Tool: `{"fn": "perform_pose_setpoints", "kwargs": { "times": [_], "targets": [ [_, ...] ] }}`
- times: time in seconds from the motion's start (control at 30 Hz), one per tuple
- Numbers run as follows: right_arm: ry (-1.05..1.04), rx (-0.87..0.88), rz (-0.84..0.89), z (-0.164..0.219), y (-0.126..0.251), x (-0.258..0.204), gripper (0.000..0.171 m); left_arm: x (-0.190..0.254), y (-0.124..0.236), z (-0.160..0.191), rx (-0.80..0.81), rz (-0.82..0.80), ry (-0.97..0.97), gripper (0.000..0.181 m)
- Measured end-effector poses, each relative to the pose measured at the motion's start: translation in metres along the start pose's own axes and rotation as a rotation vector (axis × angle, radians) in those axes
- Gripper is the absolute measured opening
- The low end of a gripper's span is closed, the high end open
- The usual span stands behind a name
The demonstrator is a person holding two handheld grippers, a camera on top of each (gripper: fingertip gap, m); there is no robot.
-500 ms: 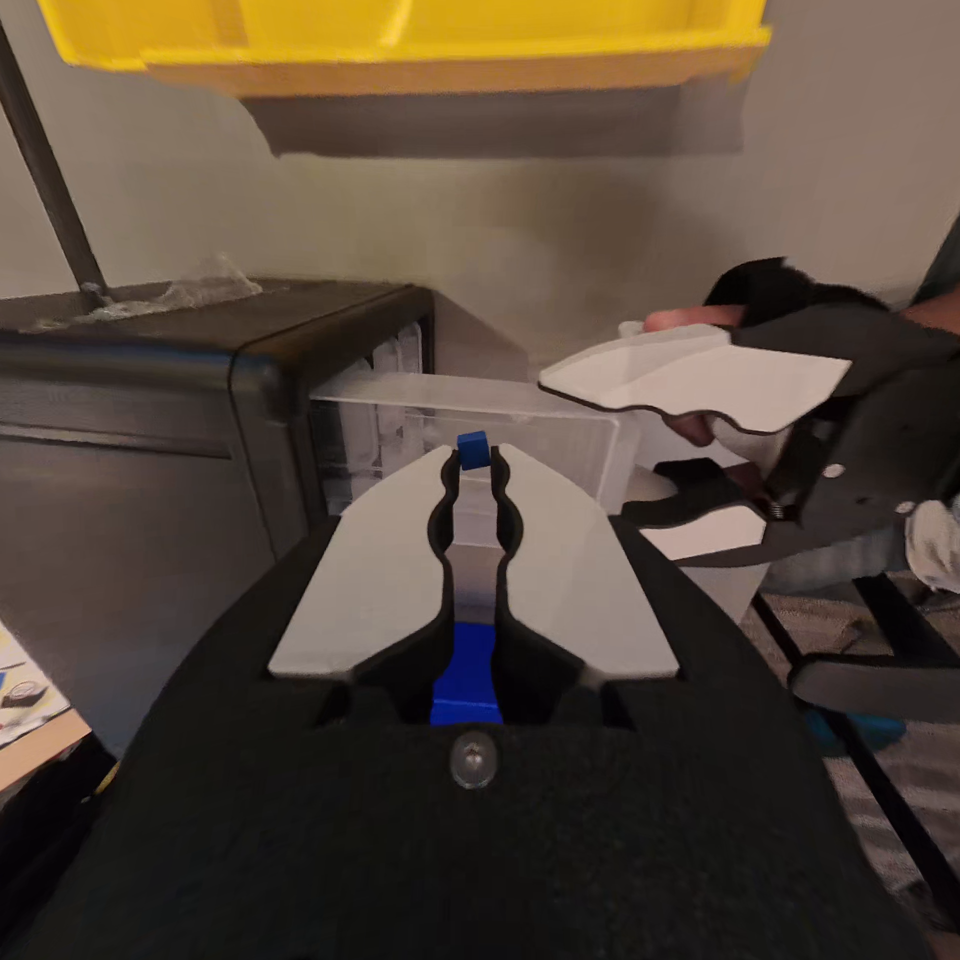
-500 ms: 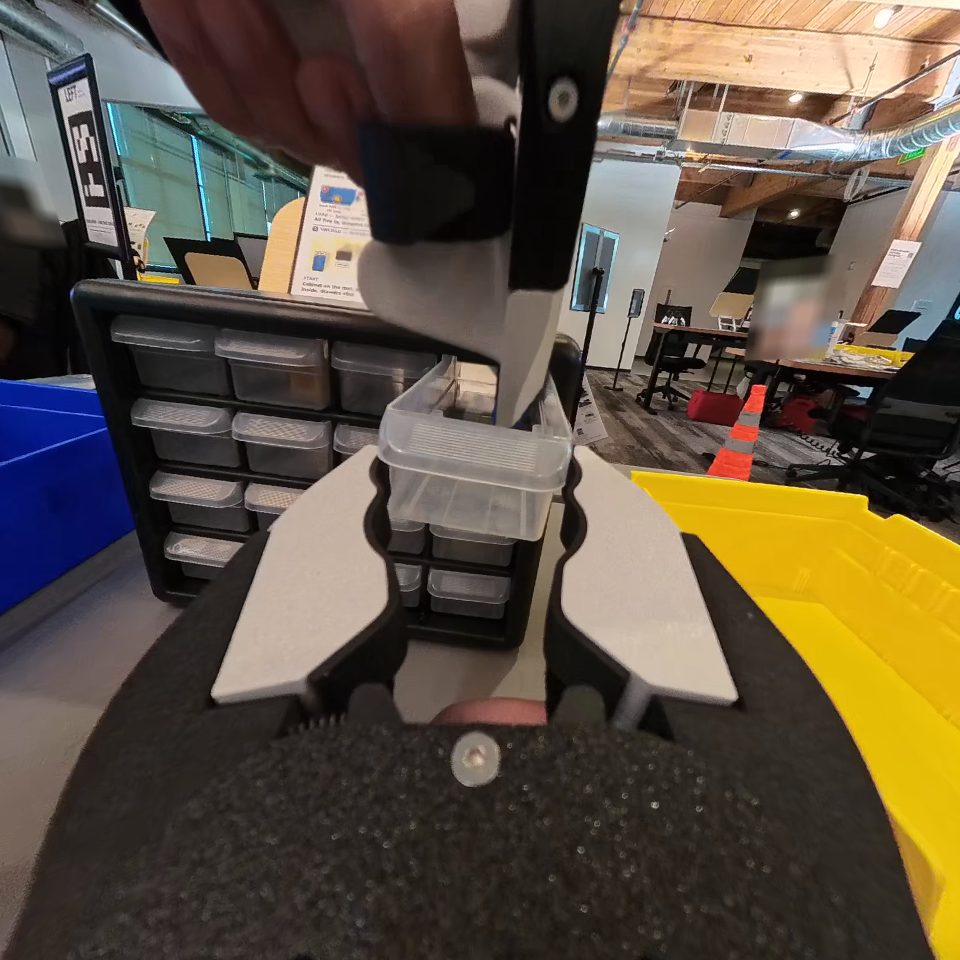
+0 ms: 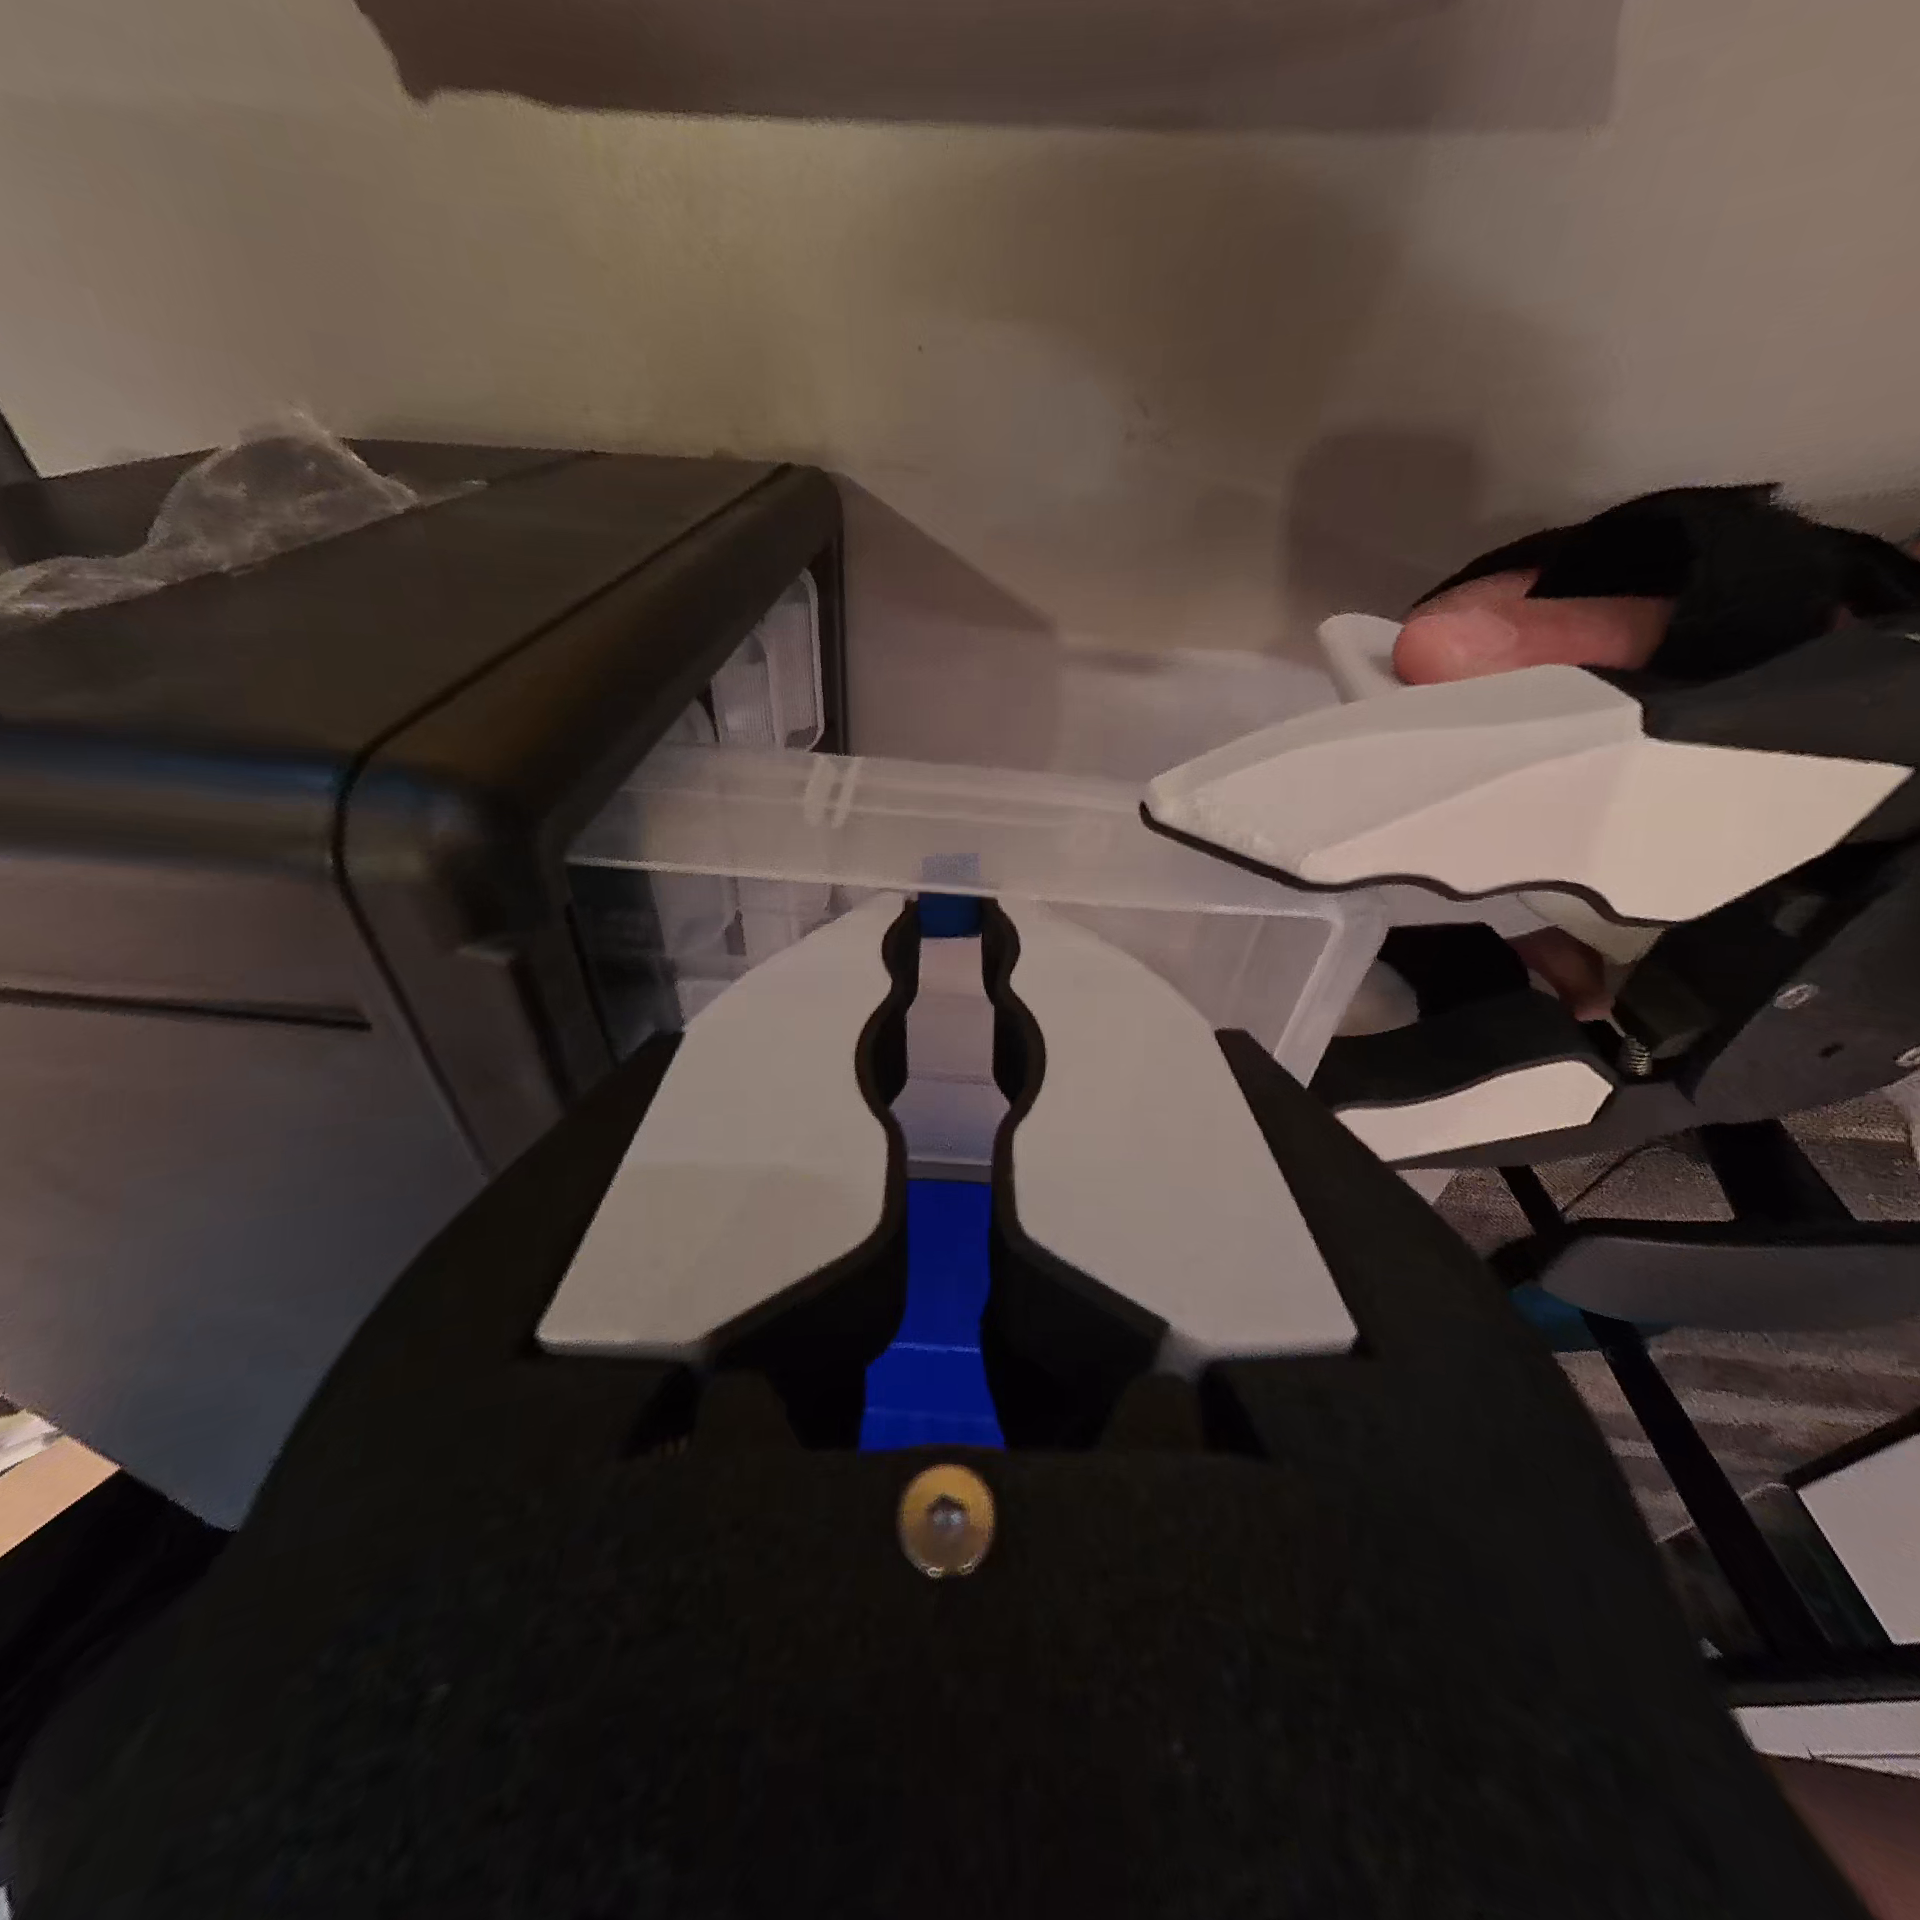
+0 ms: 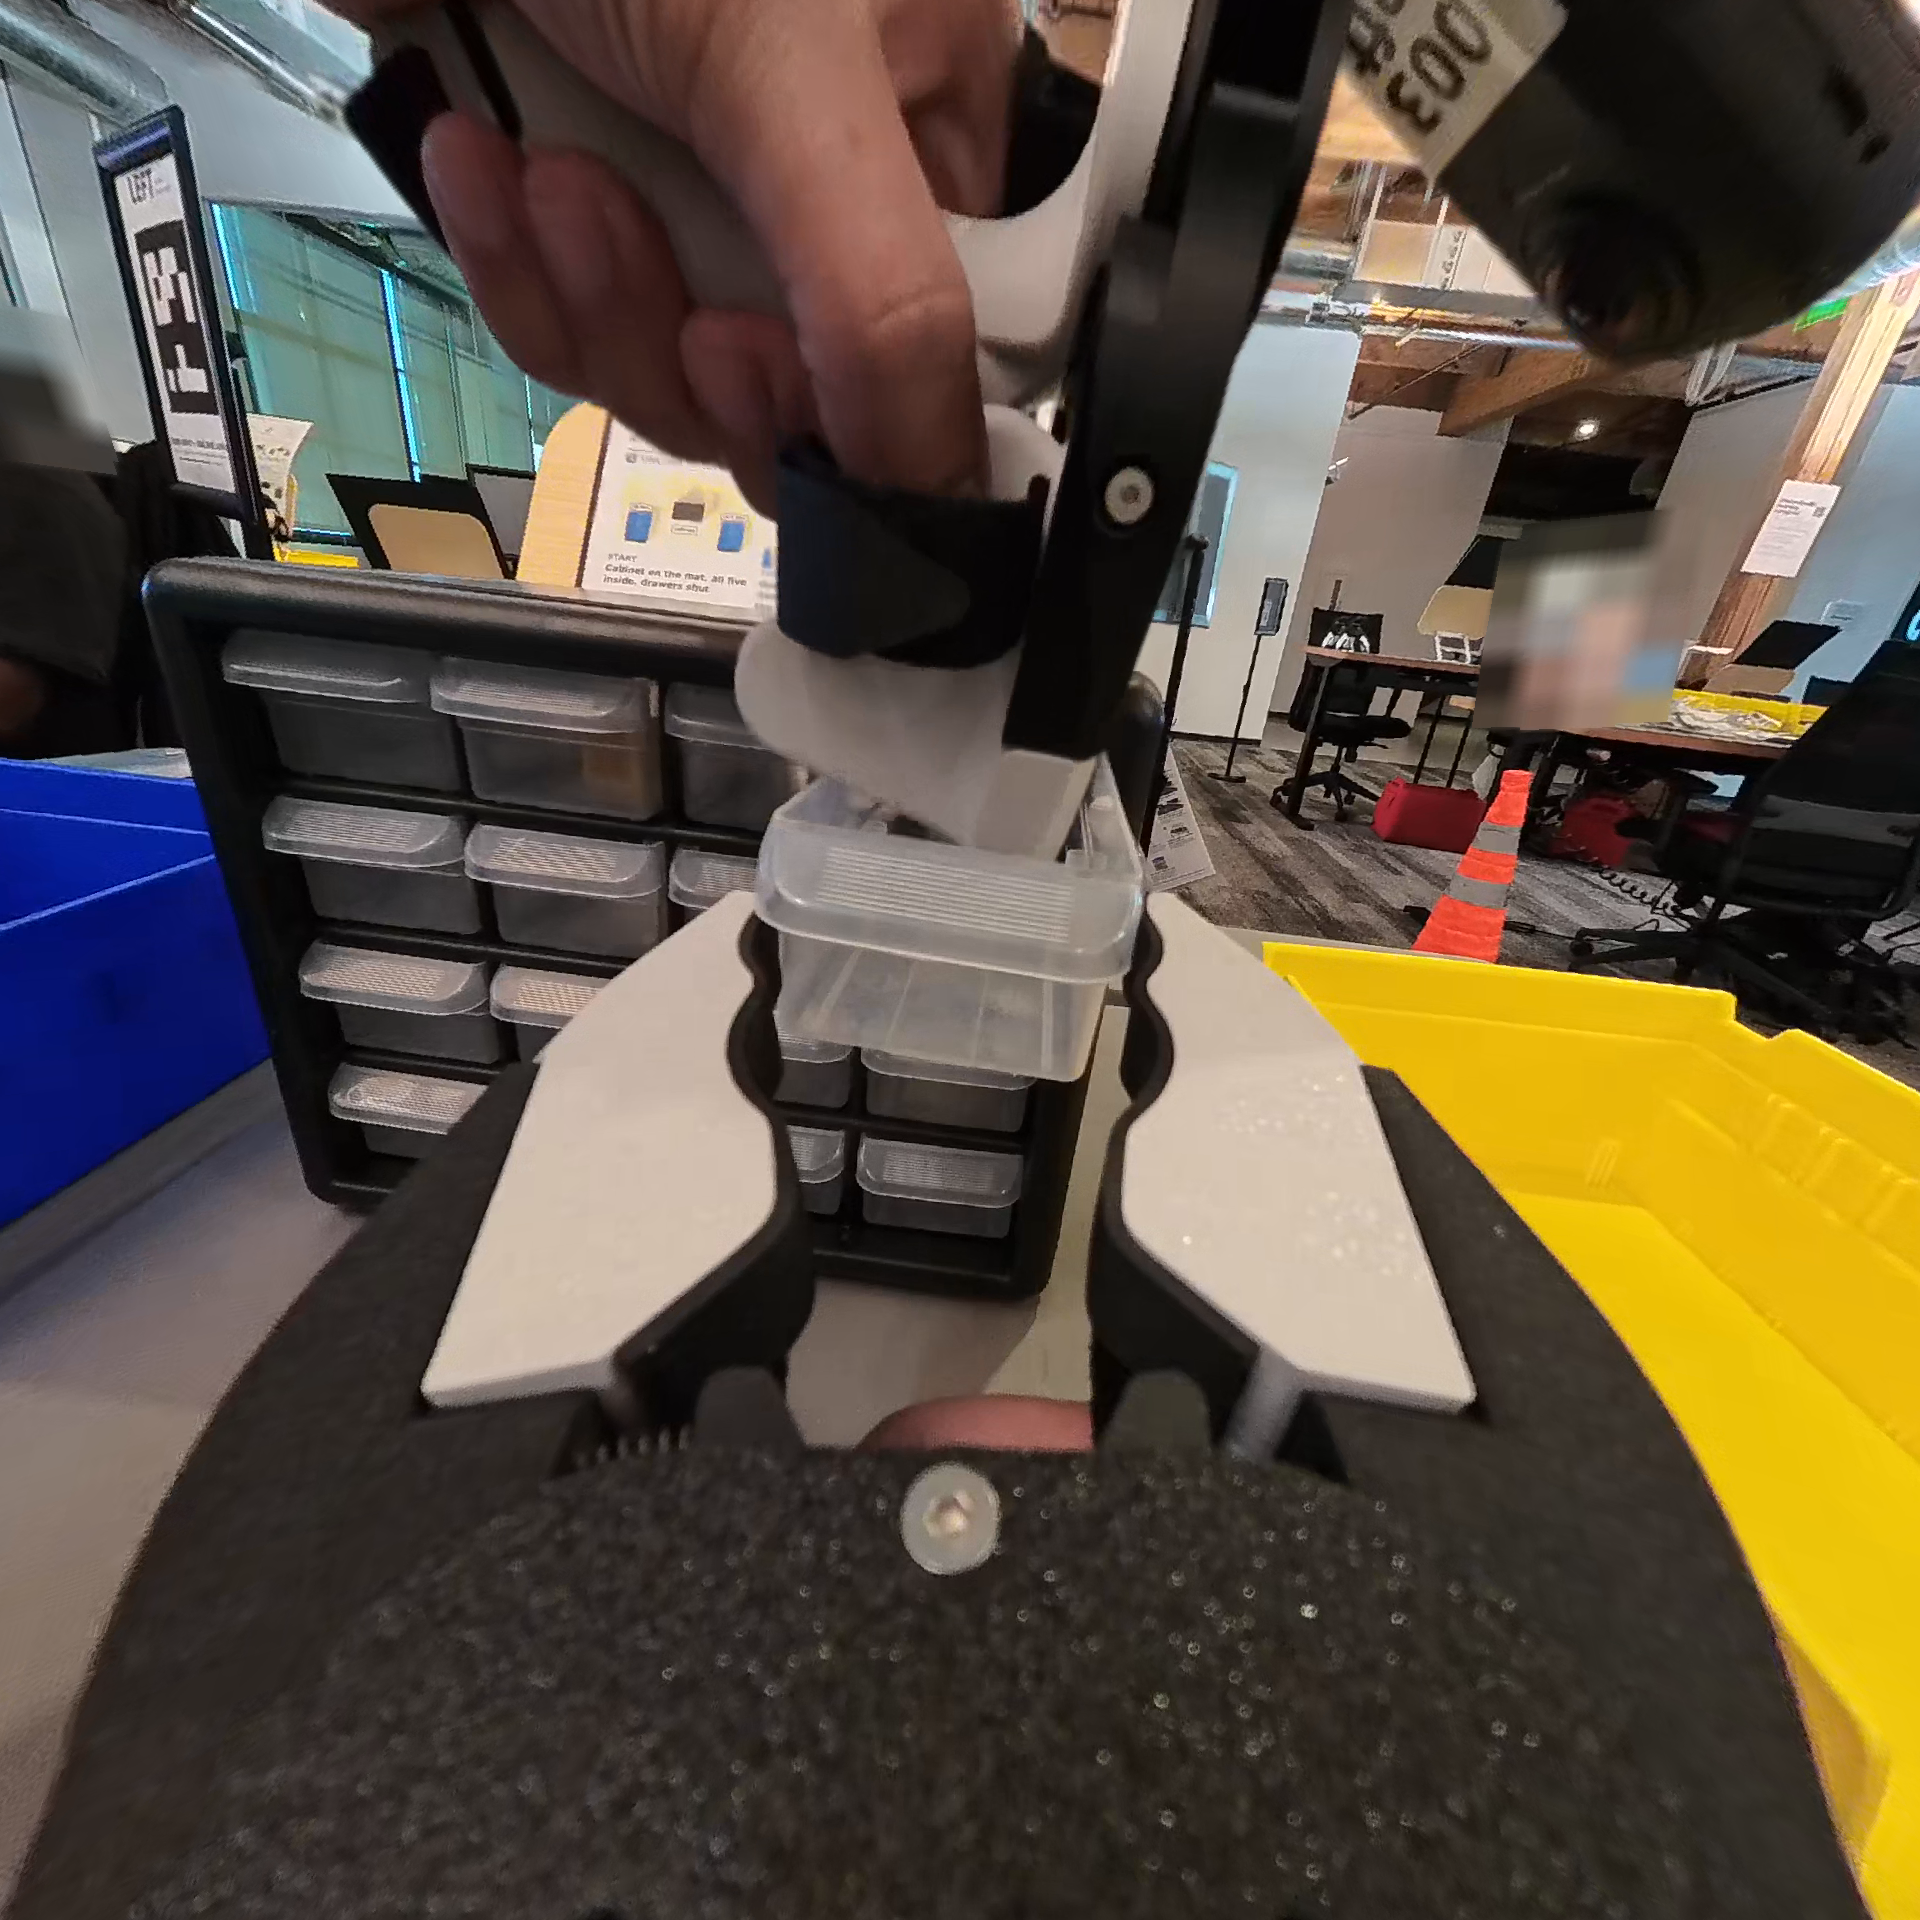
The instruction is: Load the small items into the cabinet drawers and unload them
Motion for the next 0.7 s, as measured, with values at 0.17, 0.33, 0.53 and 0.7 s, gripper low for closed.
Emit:
{"fn": "perform_pose_setpoints", "kwargs": {
  "times": [0.17, 0.33, 0.53, 0.7],
  "targets": [
    [0.006, 0.002, 0.001, 0.000, 0.000, -0.001, 0.063, 0.002, 0.001, 0.001, 0.014, -0.035, 0.017, 0.025],
    [0.005, 0.002, 0.000, 0.000, 0.000, -0.001, 0.063, 0.006, 0.030, 0.017, 0.129, -0.091, 0.041, 0.031],
    [0.005, 0.004, -0.002, 0.001, 0.000, 0.000, 0.063, 0.054, 0.086, 0.080, 0.786, -0.244, 0.245, 0.038],
    [0.010, -0.008, -0.031, 0.000, -0.004, 0.005, 0.063, 0.111, 0.030, 0.173, 1.215, -0.336, 0.674, 0.024]
  ]
}}
Point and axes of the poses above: each gripper's, where its closed fingertips meet, y back along the fingers, z out of its underside, x = y × z across the jaws, the point moved 10 cm from there along y, back along the fingers, and after that the axes turned 1 degree about x, right-handed, at the moved point
